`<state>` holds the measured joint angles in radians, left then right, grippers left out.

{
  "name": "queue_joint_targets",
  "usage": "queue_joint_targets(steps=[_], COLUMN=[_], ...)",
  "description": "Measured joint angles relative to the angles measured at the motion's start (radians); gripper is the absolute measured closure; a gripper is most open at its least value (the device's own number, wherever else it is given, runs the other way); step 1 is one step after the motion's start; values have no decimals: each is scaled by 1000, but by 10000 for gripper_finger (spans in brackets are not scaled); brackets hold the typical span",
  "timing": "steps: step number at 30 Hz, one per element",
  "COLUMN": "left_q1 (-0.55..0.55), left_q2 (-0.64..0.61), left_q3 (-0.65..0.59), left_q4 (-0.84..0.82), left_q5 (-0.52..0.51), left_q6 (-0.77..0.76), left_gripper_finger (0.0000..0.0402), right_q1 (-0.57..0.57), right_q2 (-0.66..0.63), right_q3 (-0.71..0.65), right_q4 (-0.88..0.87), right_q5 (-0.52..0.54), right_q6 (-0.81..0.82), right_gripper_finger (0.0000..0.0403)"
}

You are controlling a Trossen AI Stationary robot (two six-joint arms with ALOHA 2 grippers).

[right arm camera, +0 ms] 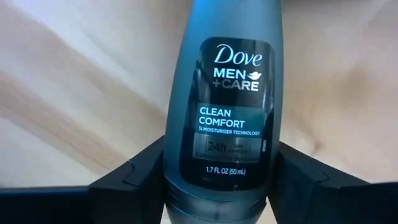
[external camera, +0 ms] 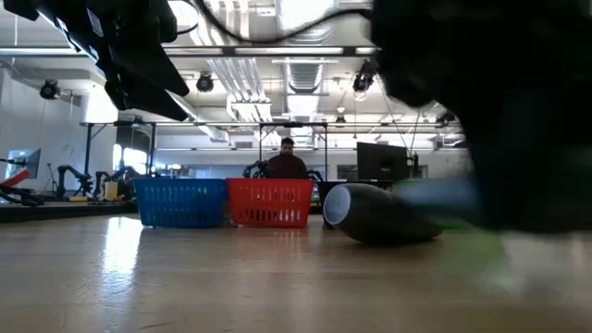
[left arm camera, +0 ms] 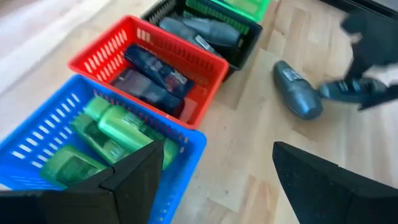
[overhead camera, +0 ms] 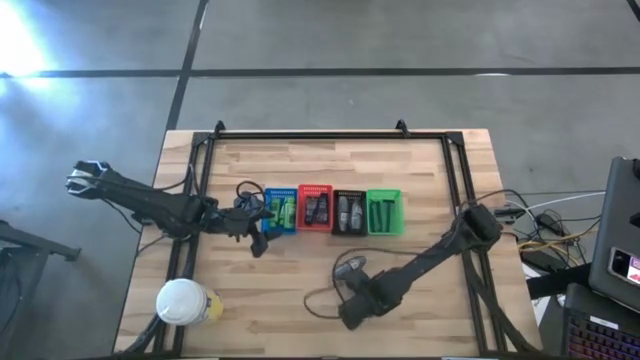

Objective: Pick & Place Travel size toiletries
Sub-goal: Put the deodorant into the black basket

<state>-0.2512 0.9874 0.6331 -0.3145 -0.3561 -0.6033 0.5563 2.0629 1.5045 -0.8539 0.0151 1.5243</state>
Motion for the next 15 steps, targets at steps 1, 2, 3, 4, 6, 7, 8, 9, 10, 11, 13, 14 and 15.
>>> queue_joint_targets(steps=[1,2,3,4,6,7,8,9,10,11,13,14,15], left_q1=[0,0,0,-1,-1,-1,-1,-1,-1,0,0,0,0], left_q2=[0,0,0,0,0,0,1,1,1,1,1,1,2], left_q3=[0,0,0,0,0,0,0,0,0,0,0,0,0], left_q4=[0,-1,0,-1,-1,-3,-4,-1,-1,-1,0,0,0], left_q5=[11,24,35,44,53,53,52,52,52,51,50,50,50], left_q6=[0,0,0,0,-2,-2,-2,-2,-2,-1,12,22,29], left_gripper_finger=[95,95,95,95,95,95,95,95,95,95,95,95,95], right_q1=[-2,-3,-7,-9,-26,-42,-66,-96,-132,-171,-258,-300,-341], right_q2=[-25,-49,-81,-114,-180,-211,-241,-268,-291,-309,-325,-326,-325], right_q3=[1,5,7,7,6,6,6,6,4,-3,-16,-21,-26], right_q4=[0,-2,-1,-5,-31,-56,-89,-121,-142,-145,-126,-108,-92], right_q5=[32,59,82,111,179,217,252,285,307,314,308,291,267], right_q6=[14,30,47,63,97,110,123,130,128,109,36,-3,-41], right_gripper_finger=[201,201,201,201,201,199,196,193,190,189,189,189,190])
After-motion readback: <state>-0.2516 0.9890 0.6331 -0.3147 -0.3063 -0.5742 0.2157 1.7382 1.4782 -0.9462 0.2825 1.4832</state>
